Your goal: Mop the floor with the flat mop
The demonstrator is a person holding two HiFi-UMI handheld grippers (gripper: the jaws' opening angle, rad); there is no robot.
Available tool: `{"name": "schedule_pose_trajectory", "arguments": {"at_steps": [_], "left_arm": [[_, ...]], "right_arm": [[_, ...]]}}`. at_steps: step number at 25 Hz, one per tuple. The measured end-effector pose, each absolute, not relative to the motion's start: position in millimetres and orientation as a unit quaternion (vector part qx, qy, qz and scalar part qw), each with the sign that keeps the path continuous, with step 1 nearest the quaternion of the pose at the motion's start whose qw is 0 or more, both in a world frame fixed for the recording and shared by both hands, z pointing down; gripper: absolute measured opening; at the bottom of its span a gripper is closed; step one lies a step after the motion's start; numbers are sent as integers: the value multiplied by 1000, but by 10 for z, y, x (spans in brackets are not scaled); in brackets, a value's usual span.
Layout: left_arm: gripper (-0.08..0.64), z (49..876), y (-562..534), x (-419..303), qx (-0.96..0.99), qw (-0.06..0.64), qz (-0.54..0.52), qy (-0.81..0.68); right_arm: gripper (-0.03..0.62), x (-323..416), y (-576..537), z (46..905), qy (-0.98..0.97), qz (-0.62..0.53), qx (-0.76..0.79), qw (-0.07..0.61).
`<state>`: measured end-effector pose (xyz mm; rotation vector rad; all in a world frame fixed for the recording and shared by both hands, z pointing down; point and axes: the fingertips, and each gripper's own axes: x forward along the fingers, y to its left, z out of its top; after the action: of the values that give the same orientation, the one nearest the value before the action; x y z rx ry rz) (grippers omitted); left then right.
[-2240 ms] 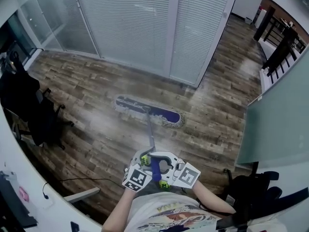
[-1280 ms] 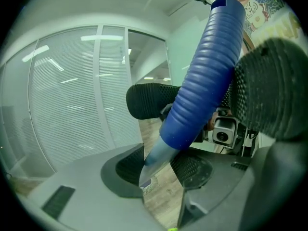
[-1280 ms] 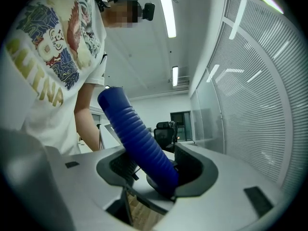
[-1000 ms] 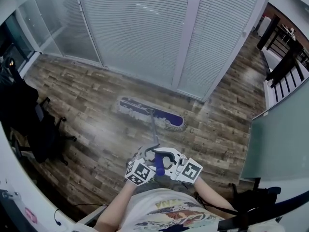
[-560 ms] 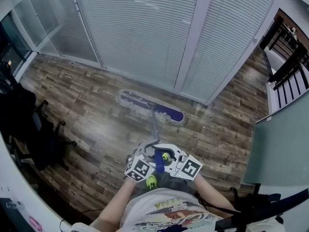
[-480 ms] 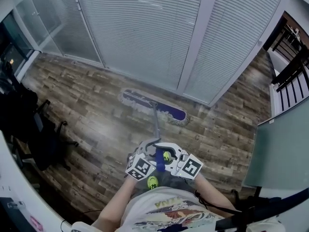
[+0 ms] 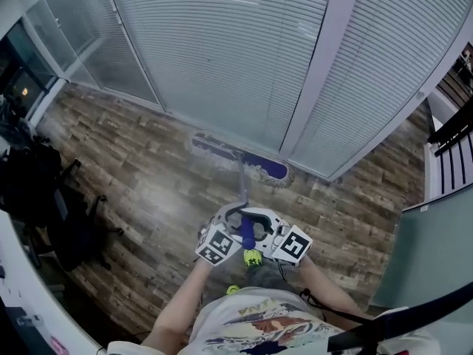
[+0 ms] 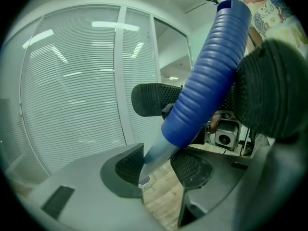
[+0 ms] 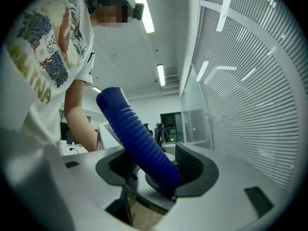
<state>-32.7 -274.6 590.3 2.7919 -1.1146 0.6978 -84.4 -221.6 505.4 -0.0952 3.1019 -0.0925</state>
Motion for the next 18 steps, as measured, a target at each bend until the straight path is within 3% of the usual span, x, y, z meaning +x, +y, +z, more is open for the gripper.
{"name": "schedule_pose_trajectory", "arguments": {"at_steps": [8, 18], "left_arm": [[147, 5865, -2818, -500, 897, 50, 211, -386], [147, 5954, -1612, -488, 897, 50, 206, -388]], "right_arm": [[235, -1007, -2277, 5018, 999, -36, -11, 6], [242, -983, -1068, 5148, 999, -45, -6, -15]]}}
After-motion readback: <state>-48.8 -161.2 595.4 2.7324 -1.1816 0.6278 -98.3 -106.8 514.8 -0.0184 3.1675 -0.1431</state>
